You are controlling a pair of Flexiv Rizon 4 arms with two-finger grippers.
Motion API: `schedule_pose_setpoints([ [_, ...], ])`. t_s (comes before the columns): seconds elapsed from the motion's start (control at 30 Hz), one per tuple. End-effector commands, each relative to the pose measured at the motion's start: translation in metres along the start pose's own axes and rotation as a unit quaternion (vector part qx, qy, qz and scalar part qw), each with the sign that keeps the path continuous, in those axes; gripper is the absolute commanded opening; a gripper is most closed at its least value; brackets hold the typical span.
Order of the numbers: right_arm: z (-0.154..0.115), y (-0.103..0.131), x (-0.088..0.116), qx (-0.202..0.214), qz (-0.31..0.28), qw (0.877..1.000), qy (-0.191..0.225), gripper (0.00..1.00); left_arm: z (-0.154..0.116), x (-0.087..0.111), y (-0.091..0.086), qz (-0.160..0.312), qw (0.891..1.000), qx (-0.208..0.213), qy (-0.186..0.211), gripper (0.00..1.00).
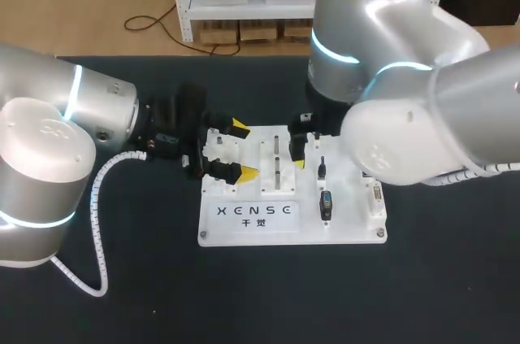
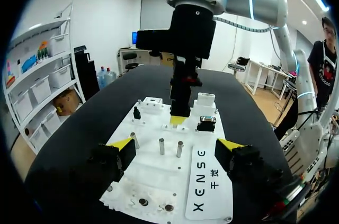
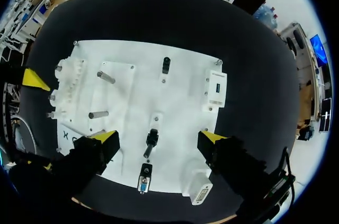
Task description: Insert the Ethernet cable into its matching sockets.
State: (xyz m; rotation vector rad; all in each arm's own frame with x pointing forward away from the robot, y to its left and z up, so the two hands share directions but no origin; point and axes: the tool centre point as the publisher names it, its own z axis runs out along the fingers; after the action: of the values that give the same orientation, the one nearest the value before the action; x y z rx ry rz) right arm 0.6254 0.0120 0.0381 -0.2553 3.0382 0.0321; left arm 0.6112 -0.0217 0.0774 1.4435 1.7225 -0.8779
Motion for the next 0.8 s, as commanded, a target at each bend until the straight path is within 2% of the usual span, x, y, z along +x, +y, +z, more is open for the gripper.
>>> schedule_pose_setpoints([
  [0.03,0.005,0.002,-0.002,0.006,0.005,1.0,0.003,1.0,0.0,0.001,0.0,0.001,1.0,0.0,-0.001,1.0],
  [0.23,0.008,0.004,-0.001,0.007,0.016,1.0,0.006,0.98,0.0,0.001,0.0,0.001,1.0,0.0,-0.001,1.0],
  [0.3,0.01,0.005,0.001,0.007,0.021,1.0,0.011,0.65,0.0,0.001,0.0,0.001,1.0,0.0,-0.001,1.0],
  [0.37,0.011,0.005,0.002,0.005,0.023,1.0,0.013,0.51,0.0,0.001,0.0,0.001,1.0,0.0,-0.001,1.0],
  [0.43,0.012,0.005,0.002,0.004,0.024,1.0,0.014,0.44,0.0,0.001,0.0,0.001,1.0,0.0,-0.001,1.0],
  [0.47,0.013,0.005,0.002,0.004,0.027,1.0,0.015,0.37,0.0,0.001,0.0,0.001,1.0,0.0,-0.001,1.0],
  [0.67,0.017,0.005,0.004,0.002,0.029,0.999,0.02,0.36,0.0,0.001,0.0,0.001,1.0,0.0,-0.001,1.0],
  [0.8,0.017,0.005,0.004,0.0,0.03,0.999,0.022,0.31,0.0,0.001,0.0,0.001,1.0,0.0,-0.001,1.0],
])
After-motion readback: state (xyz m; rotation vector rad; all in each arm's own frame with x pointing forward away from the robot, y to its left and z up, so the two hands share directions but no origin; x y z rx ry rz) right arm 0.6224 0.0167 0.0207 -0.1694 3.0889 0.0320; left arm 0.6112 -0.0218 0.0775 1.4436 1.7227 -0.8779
